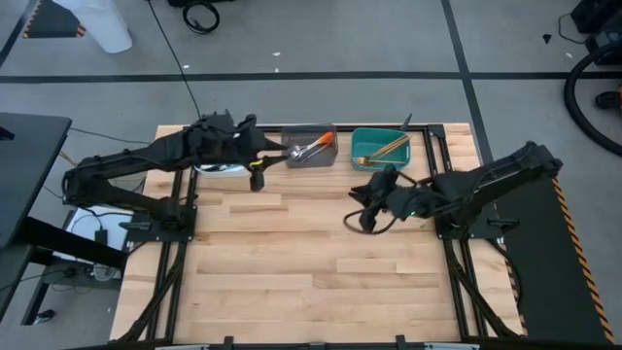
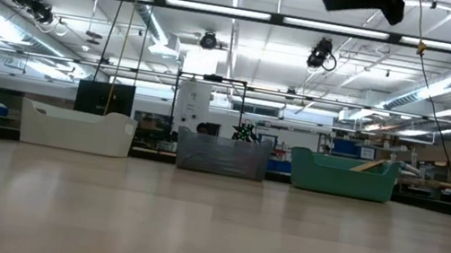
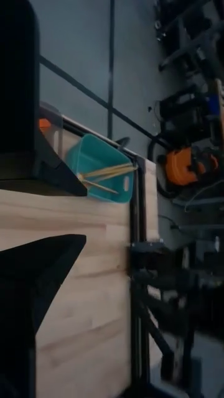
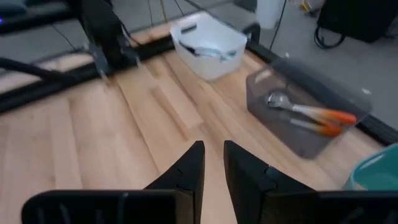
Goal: Sort silverware by color (type)
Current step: Return to Home Position
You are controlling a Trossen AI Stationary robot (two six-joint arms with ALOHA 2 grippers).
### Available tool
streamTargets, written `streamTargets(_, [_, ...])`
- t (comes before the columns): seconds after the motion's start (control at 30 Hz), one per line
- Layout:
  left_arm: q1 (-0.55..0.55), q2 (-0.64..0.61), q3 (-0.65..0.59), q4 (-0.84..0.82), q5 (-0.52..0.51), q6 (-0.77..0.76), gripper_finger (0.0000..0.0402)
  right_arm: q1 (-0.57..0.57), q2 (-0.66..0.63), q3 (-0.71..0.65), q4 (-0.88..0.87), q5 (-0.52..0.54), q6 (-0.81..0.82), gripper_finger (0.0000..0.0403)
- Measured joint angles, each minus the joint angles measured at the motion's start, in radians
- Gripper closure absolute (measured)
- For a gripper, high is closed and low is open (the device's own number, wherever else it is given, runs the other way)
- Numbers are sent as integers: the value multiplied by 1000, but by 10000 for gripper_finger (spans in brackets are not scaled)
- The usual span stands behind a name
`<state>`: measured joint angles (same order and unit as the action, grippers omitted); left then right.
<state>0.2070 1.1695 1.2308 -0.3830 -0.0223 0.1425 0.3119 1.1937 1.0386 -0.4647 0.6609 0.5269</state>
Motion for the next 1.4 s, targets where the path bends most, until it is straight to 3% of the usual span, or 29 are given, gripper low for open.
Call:
streamTargets(0.4, [-76, -74, -64, 83, 52, 62, 285, 1, -139, -29, 42, -35, -146, 333])
streamTargets(0.93, [-33, -205, -370, 307, 74, 26, 285, -46, -428, -346, 294, -107, -156, 333])
streamTargets(1.4, [-32, -305, -589, 541, 139, -13, 285, -54, -729, -529, 348, -97, -165, 333])
